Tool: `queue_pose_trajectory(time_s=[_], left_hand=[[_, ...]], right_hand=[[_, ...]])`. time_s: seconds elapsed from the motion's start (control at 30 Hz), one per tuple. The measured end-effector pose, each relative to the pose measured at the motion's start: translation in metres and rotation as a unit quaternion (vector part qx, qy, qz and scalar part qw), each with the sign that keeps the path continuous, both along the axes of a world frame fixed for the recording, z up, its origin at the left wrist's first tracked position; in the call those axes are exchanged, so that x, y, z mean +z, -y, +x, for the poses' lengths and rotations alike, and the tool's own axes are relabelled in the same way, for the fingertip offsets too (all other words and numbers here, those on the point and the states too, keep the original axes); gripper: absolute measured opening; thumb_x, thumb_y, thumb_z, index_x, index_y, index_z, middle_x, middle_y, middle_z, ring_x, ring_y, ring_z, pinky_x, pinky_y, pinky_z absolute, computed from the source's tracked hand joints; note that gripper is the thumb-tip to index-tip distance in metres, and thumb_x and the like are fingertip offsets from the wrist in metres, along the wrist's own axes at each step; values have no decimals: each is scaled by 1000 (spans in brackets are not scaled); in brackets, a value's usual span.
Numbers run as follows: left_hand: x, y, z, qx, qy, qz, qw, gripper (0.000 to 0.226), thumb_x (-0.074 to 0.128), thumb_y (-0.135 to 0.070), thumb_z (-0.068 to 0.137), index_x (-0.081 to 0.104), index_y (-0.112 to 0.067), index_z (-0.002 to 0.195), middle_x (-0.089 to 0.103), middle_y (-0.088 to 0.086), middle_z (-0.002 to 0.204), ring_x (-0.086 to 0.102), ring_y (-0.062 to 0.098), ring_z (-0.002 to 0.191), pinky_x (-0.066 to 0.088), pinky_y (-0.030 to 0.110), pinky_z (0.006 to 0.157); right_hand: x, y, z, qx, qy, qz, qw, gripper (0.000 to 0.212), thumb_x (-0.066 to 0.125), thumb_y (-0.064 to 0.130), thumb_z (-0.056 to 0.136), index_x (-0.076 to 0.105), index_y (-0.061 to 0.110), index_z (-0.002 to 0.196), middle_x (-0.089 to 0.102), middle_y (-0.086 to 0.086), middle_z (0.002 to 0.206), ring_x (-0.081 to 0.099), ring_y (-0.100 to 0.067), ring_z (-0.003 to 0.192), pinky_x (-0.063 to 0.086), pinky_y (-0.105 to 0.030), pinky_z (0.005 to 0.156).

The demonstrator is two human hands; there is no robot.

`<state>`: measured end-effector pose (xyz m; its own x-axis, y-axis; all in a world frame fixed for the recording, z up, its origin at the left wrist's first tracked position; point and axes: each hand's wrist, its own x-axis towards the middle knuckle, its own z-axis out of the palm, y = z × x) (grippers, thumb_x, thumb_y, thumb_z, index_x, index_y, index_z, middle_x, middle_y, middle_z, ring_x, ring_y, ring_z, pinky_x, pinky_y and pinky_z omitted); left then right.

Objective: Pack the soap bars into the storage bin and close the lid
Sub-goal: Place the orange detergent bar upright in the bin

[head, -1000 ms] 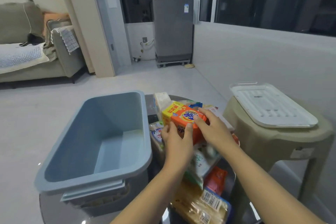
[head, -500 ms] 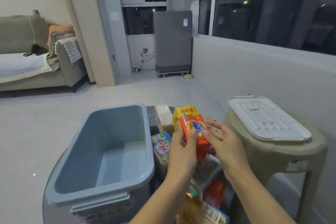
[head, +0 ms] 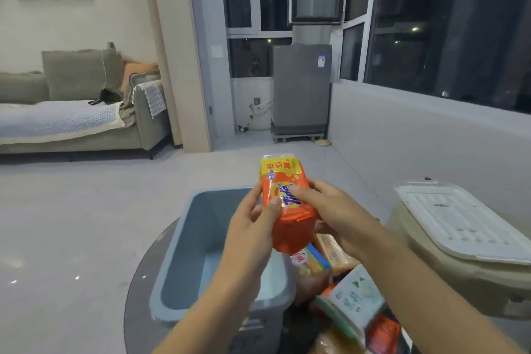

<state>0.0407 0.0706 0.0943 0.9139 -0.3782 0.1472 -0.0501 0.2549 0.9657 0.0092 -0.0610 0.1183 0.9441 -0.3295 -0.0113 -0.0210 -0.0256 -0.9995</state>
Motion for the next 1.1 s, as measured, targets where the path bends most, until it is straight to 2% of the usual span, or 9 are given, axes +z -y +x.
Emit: queue_pose_trajectory(time_s=[0.2, 0.3, 0.37, 0.47, 0.53, 0.63, 0.7, 0.93, 1.1], left_hand=[[-4, -62, 40, 38, 57, 141, 988, 35, 54, -35, 92, 55, -33, 127, 72, -7, 103, 69, 13, 95, 54, 38, 90], [-8, -90, 63, 96, 126, 286, 945, 26, 47, -38, 94, 68, -49, 83, 68, -27, 72, 63, -4, 80, 48, 24, 84], [-15, -103, 76, 116, 127, 353, 920, 36, 45, -34, 95, 62, -52, 69, 64, -28, 75, 61, 1, 89, 42, 24, 88], [-35, -111, 91, 105, 98, 340, 929, 35, 47, -24, 96, 55, -28, 130, 54, -10, 135, 46, 12, 129, 33, 24, 106], [-42, -111, 95, 94, 46, 309, 945, 45, 44, -23, 97, 42, -21, 141, 45, -6, 144, 44, 15, 132, 30, 26, 109], [-51, -108, 99, 66, -2, 244, 968, 37, 40, -18, 96, 55, -25, 129, 65, 2, 126, 63, 16, 111, 48, 39, 100], [-56, -107, 102, 59, -16, 210, 976, 34, 40, -18, 98, 58, -26, 125, 69, 2, 117, 66, 18, 106, 49, 43, 98], [-70, -107, 109, 68, -13, 191, 979, 38, 39, -21, 98, 55, -38, 128, 69, -7, 113, 67, 12, 100, 53, 38, 93], [-72, -106, 114, 61, -14, 174, 983, 35, 40, -19, 98, 60, -45, 109, 72, -12, 103, 70, 11, 94, 55, 35, 87]], right_hand=[[-7, -41, 54, 104, -63, 61, 991, 24, 61, 29, 86, 61, 17, 107, 71, -9, 96, 65, -20, 72, 53, -26, 53], [-23, -58, 79, 124, -133, 70, 981, 17, 57, 25, 88, 63, 16, 101, 70, -5, 83, 63, -17, 65, 51, -27, 57], [-36, -68, 96, 124, -191, 70, 971, 13, 57, 22, 89, 62, 14, 97, 70, -2, 66, 65, -14, 52, 49, -27, 54], [-53, -78, 117, 119, -256, 93, 955, 8, 52, 12, 91, 60, 8, 92, 70, -6, 55, 67, -18, 49, 50, -40, 64], [-61, -83, 131, 119, -290, 96, 945, 10, 49, 8, 93, 58, 6, 91, 70, -9, 59, 65, -23, 62, 46, -49, 78], [-73, -89, 149, 115, -332, 95, 931, 12, 45, 5, 94, 57, 4, 94, 66, -14, 80, 61, -29, 81, 37, -57, 95], [-84, -92, 158, 111, -350, 96, 925, 19, 42, 5, 95, 56, 5, 107, 64, -15, 92, 60, -30, 91, 39, -56, 93], [-115, -92, 170, 84, -365, -9, 927, 20, 39, 11, 98, 52, 5, 113, 60, -9, 79, 57, -19, 68, 46, -40, 84], [-118, -89, 176, 68, -379, -59, 921, 21, 45, 23, 97, 49, 9, 82, 56, -4, 75, 53, -13, 63, 47, -34, 84]])
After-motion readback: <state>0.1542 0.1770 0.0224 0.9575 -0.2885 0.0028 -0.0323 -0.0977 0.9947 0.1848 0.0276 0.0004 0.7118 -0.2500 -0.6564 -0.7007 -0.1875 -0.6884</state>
